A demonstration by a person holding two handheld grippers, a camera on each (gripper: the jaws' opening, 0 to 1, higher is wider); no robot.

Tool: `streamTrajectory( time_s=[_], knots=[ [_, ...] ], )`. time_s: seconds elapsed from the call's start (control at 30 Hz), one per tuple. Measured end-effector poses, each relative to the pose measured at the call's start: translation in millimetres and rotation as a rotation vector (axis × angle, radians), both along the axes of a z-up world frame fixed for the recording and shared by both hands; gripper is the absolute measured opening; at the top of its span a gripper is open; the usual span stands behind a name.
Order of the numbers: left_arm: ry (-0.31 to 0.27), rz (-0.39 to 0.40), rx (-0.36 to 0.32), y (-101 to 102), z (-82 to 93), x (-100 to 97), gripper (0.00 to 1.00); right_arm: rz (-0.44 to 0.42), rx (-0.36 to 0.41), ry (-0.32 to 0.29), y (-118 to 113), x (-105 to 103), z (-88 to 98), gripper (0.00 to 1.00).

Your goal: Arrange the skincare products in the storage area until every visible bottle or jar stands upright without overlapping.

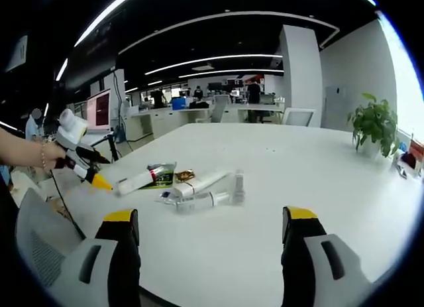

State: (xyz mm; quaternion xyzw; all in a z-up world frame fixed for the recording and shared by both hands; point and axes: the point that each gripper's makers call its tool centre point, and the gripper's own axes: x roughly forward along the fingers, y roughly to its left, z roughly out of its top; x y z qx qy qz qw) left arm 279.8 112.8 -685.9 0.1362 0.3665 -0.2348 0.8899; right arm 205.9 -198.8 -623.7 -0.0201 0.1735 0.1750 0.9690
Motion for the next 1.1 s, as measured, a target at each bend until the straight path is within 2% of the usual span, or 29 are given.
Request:
streamTrajectory(
  time_s=[0.3,0.53,0.67,0.9,1.1],
  knots=[
    [0.061,-0.043,0.048,-4.7,-14.8,23.0,0.81,-0.013,-0.002,0.007,-2.0,0.2,-1.2,0.87],
    [0.14,-0.068,0.108,-0.5,-30.2,40.3,0.78,-0.025,-0.002,0.008,-4.3,1.1,-1.0,0.86],
    [0.172,-0.095,0.125,-1.4,-32.2,46.6,0.75,-0.037,0.002,0.012,-6.5,1.7,-1.6,0.86],
    [0.209,-0.154,0.169,-4.1,-46.4,68.5,0.68,-0.053,-0.002,0.014,-9.5,2.8,-2.4,0.86],
    [0.239,-0.185,0.198,-7.2,-49.2,75.3,0.66,-0.061,-0.002,0.019,-11.0,3.3,-3.5,0.86]
  ],
)
